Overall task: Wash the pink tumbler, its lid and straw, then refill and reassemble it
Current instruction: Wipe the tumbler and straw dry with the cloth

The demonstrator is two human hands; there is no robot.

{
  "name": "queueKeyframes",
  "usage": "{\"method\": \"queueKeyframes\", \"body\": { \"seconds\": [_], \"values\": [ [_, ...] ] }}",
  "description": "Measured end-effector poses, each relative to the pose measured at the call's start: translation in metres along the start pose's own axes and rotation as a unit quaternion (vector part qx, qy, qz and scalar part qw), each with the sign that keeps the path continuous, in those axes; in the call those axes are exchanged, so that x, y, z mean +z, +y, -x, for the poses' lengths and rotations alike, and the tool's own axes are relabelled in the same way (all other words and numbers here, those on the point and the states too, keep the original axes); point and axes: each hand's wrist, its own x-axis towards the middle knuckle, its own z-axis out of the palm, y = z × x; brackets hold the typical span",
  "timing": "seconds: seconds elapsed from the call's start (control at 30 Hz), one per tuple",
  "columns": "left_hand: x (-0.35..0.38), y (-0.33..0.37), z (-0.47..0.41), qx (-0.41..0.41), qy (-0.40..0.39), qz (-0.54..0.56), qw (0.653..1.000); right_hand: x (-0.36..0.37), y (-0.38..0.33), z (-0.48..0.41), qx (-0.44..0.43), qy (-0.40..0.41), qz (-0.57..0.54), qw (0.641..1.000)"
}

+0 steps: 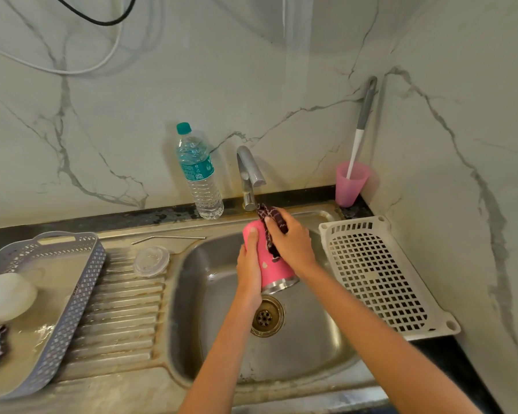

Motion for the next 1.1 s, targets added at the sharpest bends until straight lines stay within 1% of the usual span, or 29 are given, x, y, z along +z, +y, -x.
{"method": "queueKeyframes", "body": {
  "seconds": [0.07,0.13,0.17,0.23,0.3,0.4,0.47,0.57,0.63,0.7,0.77,0.8,0.87,0.97,1.03,1.1],
  "values": [
    [-0.002,0.006,0.000,0.026,-0.002,0.005,1.000,-0.005,0.000,-0.001,0.014,-0.051,-0.034,0.998],
    [-0.008,0.013,-0.006,0.028,0.012,0.027,0.999,-0.005,0.005,0.015,-0.027,-0.081,-0.003,0.996],
    [-0.011,0.016,-0.009,0.024,0.024,0.033,0.999,-0.002,0.009,0.026,-0.058,-0.078,0.031,0.995],
    [-0.015,0.019,-0.011,0.010,0.031,0.021,0.999,0.002,0.017,0.046,-0.120,-0.030,0.085,0.989],
    [-0.014,0.018,-0.006,0.004,0.005,0.001,1.000,0.004,0.018,0.046,-0.133,0.018,0.094,0.986],
    [-0.007,0.014,0.007,0.008,-0.057,-0.009,0.998,0.002,0.004,0.025,-0.097,0.033,0.069,0.992],
    [-0.008,0.014,0.012,-0.009,-0.104,0.005,0.995,-0.002,-0.002,0.011,-0.052,0.023,0.011,0.998],
    [-0.013,0.016,0.015,-0.026,-0.123,0.009,0.992,-0.010,-0.002,0.007,0.030,-0.038,-0.128,0.991],
    [-0.017,0.017,0.013,-0.040,-0.122,0.043,0.991,-0.011,0.000,0.017,0.049,-0.076,-0.140,0.986],
    [-0.019,0.017,0.013,-0.044,-0.117,0.091,0.988,-0.007,0.009,0.033,0.019,-0.085,-0.082,0.993],
    [-0.022,0.014,0.011,-0.053,-0.117,0.103,0.986,-0.002,0.020,0.046,-0.034,-0.061,-0.036,0.997],
    [-0.022,0.013,0.012,-0.066,-0.113,0.100,0.986,-0.001,0.023,0.049,-0.046,-0.048,-0.028,0.997],
    [-0.024,0.009,0.012,-0.078,-0.097,0.071,0.990,0.000,0.026,0.049,-0.043,-0.030,-0.024,0.998],
    [-0.027,0.006,0.000,-0.054,-0.043,0.004,0.998,0.003,0.026,0.052,-0.054,0.009,0.004,0.999],
    [-0.024,0.014,0.001,-0.047,-0.040,-0.024,0.998,0.009,0.025,0.062,-0.094,0.022,0.071,0.993],
    [-0.018,0.023,0.004,-0.050,-0.067,0.001,0.996,0.019,0.022,0.070,-0.143,0.024,0.162,0.976]
  ]
}}
